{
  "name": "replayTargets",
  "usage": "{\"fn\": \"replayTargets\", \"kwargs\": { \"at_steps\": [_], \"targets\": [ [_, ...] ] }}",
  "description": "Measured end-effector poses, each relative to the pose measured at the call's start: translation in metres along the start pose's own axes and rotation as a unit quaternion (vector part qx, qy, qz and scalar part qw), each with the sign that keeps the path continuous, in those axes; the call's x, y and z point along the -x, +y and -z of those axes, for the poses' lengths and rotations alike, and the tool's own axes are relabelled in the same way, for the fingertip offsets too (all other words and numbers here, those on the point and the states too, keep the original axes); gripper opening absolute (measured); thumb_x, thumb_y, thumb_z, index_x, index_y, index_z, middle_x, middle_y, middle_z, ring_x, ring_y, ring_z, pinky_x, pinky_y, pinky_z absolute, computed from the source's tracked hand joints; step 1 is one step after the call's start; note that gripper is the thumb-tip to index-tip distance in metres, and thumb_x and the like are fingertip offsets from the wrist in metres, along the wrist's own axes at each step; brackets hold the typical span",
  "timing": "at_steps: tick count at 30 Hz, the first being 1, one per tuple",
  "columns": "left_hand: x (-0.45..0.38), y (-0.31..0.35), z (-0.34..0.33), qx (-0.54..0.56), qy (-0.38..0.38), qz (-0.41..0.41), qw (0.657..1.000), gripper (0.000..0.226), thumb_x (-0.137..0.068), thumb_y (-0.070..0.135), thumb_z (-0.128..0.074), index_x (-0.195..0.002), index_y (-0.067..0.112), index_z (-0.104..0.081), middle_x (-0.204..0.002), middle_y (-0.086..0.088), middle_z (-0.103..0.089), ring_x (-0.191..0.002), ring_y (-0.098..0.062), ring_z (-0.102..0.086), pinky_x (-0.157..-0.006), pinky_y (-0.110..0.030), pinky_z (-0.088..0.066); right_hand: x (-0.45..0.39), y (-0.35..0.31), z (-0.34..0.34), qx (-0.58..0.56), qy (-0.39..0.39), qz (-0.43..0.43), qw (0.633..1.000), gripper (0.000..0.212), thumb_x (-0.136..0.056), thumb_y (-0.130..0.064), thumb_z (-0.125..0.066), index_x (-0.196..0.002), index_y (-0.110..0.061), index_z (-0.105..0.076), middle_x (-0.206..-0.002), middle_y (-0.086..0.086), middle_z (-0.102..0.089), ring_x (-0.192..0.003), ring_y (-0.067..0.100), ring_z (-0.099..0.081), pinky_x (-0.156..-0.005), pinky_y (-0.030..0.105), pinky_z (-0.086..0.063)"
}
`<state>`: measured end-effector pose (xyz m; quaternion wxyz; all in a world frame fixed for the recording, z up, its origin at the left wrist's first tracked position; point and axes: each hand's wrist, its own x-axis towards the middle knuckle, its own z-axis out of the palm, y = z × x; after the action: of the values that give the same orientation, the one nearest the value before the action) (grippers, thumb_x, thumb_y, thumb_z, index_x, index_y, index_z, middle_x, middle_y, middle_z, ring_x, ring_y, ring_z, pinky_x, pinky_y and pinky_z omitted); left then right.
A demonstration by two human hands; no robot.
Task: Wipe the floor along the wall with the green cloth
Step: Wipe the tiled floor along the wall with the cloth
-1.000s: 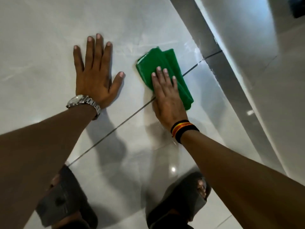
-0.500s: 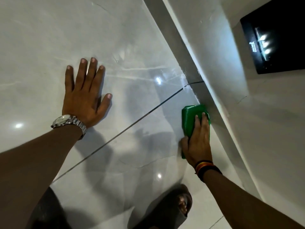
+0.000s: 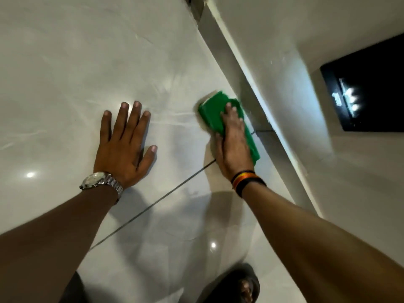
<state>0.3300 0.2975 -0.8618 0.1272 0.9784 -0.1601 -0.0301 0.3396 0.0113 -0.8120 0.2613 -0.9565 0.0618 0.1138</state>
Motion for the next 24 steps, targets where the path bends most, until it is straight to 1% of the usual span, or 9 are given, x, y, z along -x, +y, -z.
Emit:
{"fn": "replayTargets", "kwargs": {
  "at_steps": [3,6,8,11,13,16,19,22,24],
  "targets": [
    [0.0,0.003,0.002,-0.006,-0.001,-0.002,1.0,0.082,-0.104,0.049,-0.038,-0.175,0.012,-0.018,-0.184,-0.015,-0.014,-0.171,-0.038,-0.01,-0.138,-0.057,0.005,0.037,-0.001,-0.005,0.04,-0.083,0.091,0.992,0.061,-0.099,-0.006,-0.05,-0.156,-0.013,-0.029,-0.169,0.004,-0.017,-0.157,0.02,-0.011,-0.128,0.048,-0.016],
    [0.002,0.002,0.001,-0.008,-0.005,-0.002,1.0,0.083,-0.104,0.049,-0.036,-0.175,0.013,-0.016,-0.184,-0.016,-0.013,-0.171,-0.039,-0.01,-0.138,-0.054,0.008,0.062,-0.008,-0.012,0.069,-0.114,0.101,0.986,0.064,-0.099,-0.008,-0.052,-0.158,-0.013,-0.026,-0.17,0.005,-0.011,-0.158,0.019,-0.002,-0.128,0.048,-0.014],
    [0.002,0.001,-0.002,-0.01,-0.006,-0.007,1.0,0.083,-0.104,0.05,-0.036,-0.176,0.014,-0.014,-0.185,-0.015,-0.012,-0.172,-0.038,-0.008,-0.138,-0.054,0.008,0.048,-0.023,-0.017,0.077,-0.114,0.105,0.985,0.065,-0.101,-0.02,-0.051,-0.159,-0.011,-0.024,-0.169,0.009,-0.012,-0.157,0.023,-0.003,-0.128,0.048,-0.01],
    [0.001,-0.002,-0.004,-0.011,-0.006,-0.008,1.0,0.083,-0.104,0.05,-0.035,-0.176,0.017,-0.011,-0.185,-0.014,-0.01,-0.172,-0.036,-0.005,-0.138,-0.055,0.007,-0.007,-0.053,-0.026,0.106,-0.099,0.114,0.983,0.069,-0.106,-0.042,-0.039,-0.162,-0.013,-0.012,-0.17,0.01,-0.005,-0.158,0.024,0.0,-0.129,0.043,0.0],
    [0.002,-0.001,-0.004,-0.009,0.0,-0.006,1.0,0.082,-0.104,0.049,-0.035,-0.176,0.015,-0.014,-0.185,-0.014,-0.013,-0.172,-0.036,-0.008,-0.139,-0.055,0.006,-0.052,-0.071,-0.032,0.133,-0.067,0.112,0.982,0.066,-0.106,-0.043,-0.032,-0.162,-0.013,-0.012,-0.17,0.011,-0.007,-0.158,0.026,-0.004,-0.129,0.045,-0.004],
    [0.002,0.0,-0.004,0.0,0.002,-0.006,1.0,0.082,-0.103,0.049,-0.035,-0.175,0.015,-0.018,-0.185,-0.014,-0.014,-0.172,-0.037,-0.009,-0.139,-0.055,0.006,-0.086,-0.064,-0.023,0.175,-0.03,0.102,0.979,0.06,-0.106,-0.031,-0.032,-0.161,-0.012,-0.016,-0.17,0.011,-0.013,-0.157,0.027,-0.011,-0.128,0.047,-0.012],
    [0.003,-0.001,-0.003,-0.002,0.006,-0.011,1.0,0.08,-0.105,0.049,-0.032,-0.176,0.015,-0.016,-0.185,-0.014,-0.013,-0.172,-0.037,-0.008,-0.138,-0.057,0.004,-0.056,-0.013,0.001,0.148,-0.018,0.069,0.986,0.06,-0.103,-0.016,-0.044,-0.16,-0.009,-0.023,-0.168,0.011,-0.02,-0.156,0.028,-0.016,-0.127,0.046,-0.017],
    [0.003,0.0,-0.002,0.003,0.008,-0.012,1.0,0.08,-0.105,0.048,-0.033,-0.175,0.013,-0.017,-0.185,-0.014,-0.013,-0.172,-0.037,-0.008,-0.139,-0.056,0.005,0.033,0.041,0.023,0.116,-0.031,-0.02,0.993,0.062,-0.101,-0.015,-0.052,-0.158,-0.01,-0.028,-0.166,0.011,-0.027,-0.154,0.026,-0.022,-0.124,0.05,-0.026],
    [0.004,0.0,-0.001,0.007,0.014,-0.008,1.0,0.08,-0.105,0.047,-0.036,-0.175,0.012,-0.02,-0.184,-0.014,-0.014,-0.172,-0.037,-0.009,-0.139,-0.056,0.005,0.088,0.06,0.034,0.101,-0.046,-0.092,0.99,0.061,-0.101,-0.019,-0.051,-0.157,-0.012,-0.029,-0.166,0.009,-0.027,-0.153,0.025,-0.024,-0.121,0.054,-0.03]
  ]
}}
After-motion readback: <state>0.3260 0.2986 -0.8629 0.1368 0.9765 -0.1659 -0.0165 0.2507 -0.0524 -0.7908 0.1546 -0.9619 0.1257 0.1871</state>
